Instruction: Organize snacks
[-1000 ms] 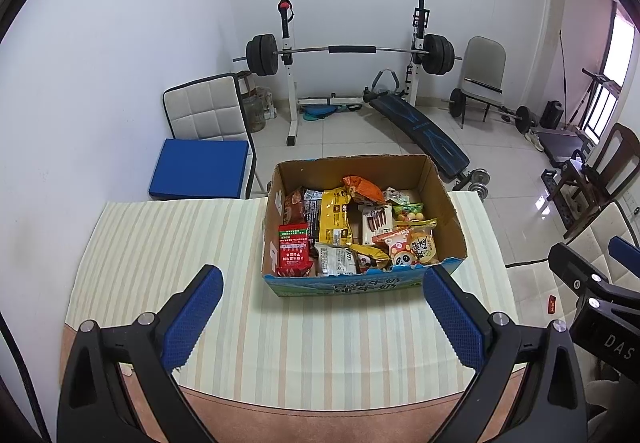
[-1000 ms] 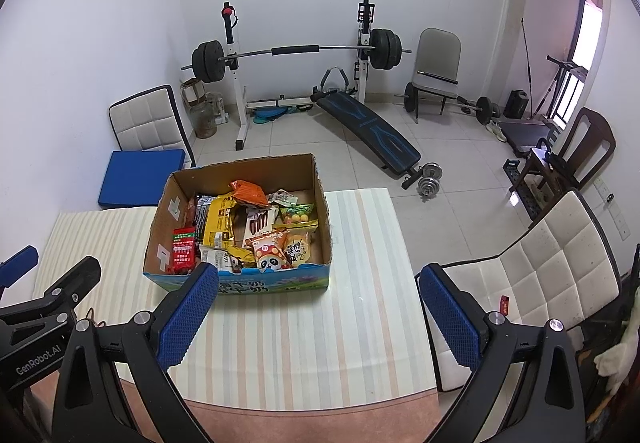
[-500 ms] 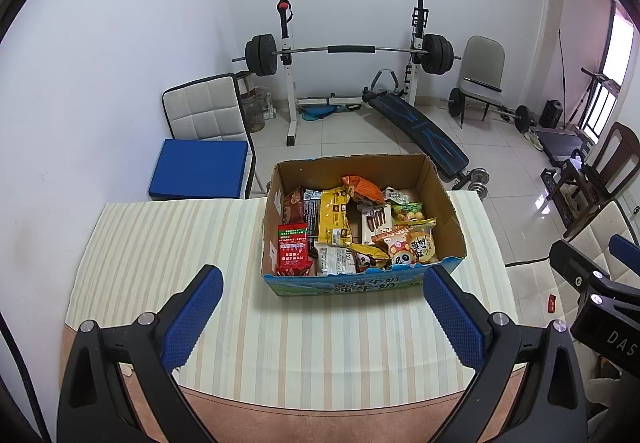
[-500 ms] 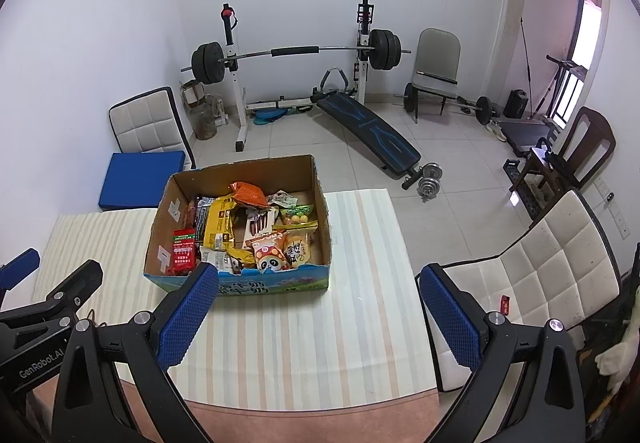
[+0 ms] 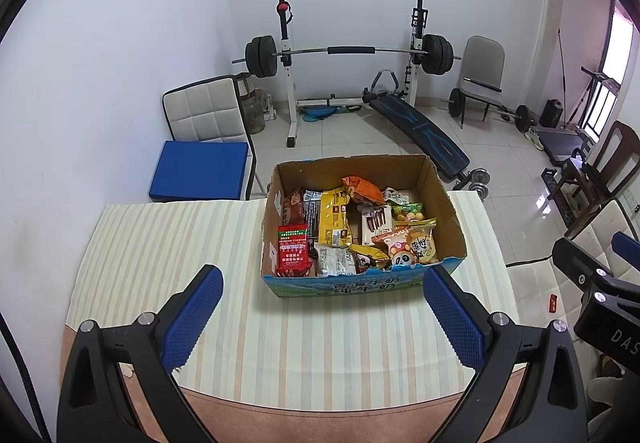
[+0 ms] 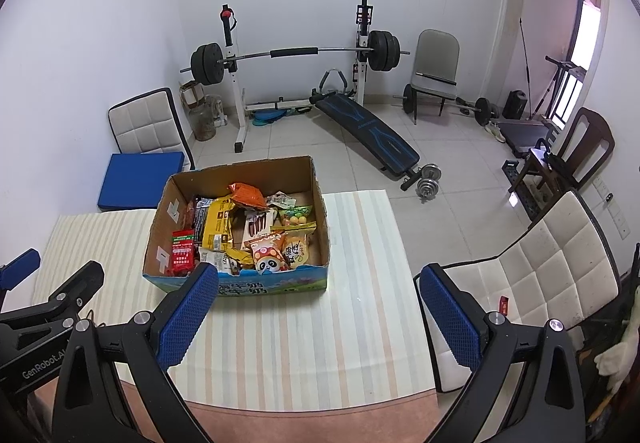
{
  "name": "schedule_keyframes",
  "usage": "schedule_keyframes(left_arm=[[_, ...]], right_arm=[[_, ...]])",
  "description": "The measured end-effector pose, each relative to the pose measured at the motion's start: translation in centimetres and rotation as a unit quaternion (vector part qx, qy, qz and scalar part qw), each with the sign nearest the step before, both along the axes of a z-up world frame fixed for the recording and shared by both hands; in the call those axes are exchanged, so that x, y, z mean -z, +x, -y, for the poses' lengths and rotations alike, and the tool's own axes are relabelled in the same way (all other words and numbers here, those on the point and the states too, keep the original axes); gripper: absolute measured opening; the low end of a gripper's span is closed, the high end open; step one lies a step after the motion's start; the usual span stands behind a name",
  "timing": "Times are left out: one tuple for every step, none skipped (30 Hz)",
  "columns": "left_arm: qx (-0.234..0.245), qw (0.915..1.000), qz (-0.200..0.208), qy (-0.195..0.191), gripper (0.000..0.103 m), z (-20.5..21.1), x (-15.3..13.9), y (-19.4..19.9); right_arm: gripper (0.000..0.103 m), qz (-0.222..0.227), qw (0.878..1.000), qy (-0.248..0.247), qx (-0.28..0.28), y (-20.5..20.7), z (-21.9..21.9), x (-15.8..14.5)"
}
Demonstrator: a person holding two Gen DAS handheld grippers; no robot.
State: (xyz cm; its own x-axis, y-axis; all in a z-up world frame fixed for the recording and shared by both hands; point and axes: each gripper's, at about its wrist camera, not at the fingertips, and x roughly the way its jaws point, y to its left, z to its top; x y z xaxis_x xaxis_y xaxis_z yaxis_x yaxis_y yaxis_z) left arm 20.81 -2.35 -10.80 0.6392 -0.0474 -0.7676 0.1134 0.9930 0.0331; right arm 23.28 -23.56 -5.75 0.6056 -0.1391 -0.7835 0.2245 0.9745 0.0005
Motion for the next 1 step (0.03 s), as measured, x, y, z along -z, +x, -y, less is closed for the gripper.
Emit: schedule_keyframes(left_arm=[[0.001, 1.0, 0.0, -0.001, 0.103, 0.03, 0.03, -0.04]], right_arm=[[0.103, 0.0, 1.0, 0.0, 0.001, -0.01, 0.0, -0.01]])
